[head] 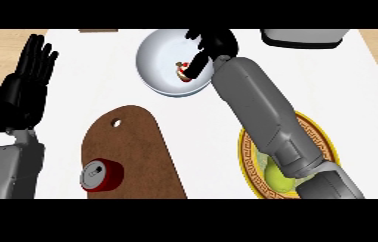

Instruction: Pick the cupcake from the plate and place it in the bowl

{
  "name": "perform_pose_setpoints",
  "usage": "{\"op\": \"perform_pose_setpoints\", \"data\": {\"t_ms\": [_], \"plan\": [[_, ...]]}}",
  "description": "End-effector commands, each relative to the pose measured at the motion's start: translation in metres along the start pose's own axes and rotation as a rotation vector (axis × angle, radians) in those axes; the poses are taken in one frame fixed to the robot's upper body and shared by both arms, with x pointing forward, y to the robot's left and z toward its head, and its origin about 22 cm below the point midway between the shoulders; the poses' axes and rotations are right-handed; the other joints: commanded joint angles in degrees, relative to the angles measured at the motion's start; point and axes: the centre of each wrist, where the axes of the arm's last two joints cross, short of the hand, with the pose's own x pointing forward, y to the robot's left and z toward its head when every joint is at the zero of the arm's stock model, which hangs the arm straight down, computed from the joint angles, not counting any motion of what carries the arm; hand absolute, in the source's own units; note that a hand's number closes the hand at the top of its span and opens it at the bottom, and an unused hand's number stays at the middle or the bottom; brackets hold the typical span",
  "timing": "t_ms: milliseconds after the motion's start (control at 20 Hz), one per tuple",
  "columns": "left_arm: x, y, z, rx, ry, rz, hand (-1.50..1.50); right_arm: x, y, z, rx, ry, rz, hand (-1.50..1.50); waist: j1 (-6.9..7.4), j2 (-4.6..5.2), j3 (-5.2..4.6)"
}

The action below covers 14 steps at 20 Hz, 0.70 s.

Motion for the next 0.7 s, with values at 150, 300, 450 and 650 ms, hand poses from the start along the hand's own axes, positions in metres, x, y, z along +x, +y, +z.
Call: {"op": "perform_pose_setpoints", "data": {"t_ms": [150, 300, 450, 650], "plan": [[0.004, -0.003, -0.009, -0.018, -0.014, 0.014, 0.00, -0.031, 0.015, -0.006, -0.082, -0.032, -0.292, -1.50, 1.02, 0.28, 0.06], [-0.010, 0.002, 0.005, 0.012, -0.003, -0.001, 0.00, -0.032, 0.008, -0.008, -0.206, -0.105, -0.364, -1.50, 0.62, 0.32, 0.05], [0.002, 0.002, 0.007, 0.010, 0.004, 0.001, 0.00, -0.022, -0.007, -0.011, -0.333, -0.119, -0.418, -1.50, -0.64, -0.28, 0.07], [-0.003, 0.001, 0.000, 0.033, 0.012, 0.002, 0.00, -0.056, -0.037, -0.019, -0.424, -0.067, -0.501, -1.50, -1.86, -0.28, 0.05]]}}
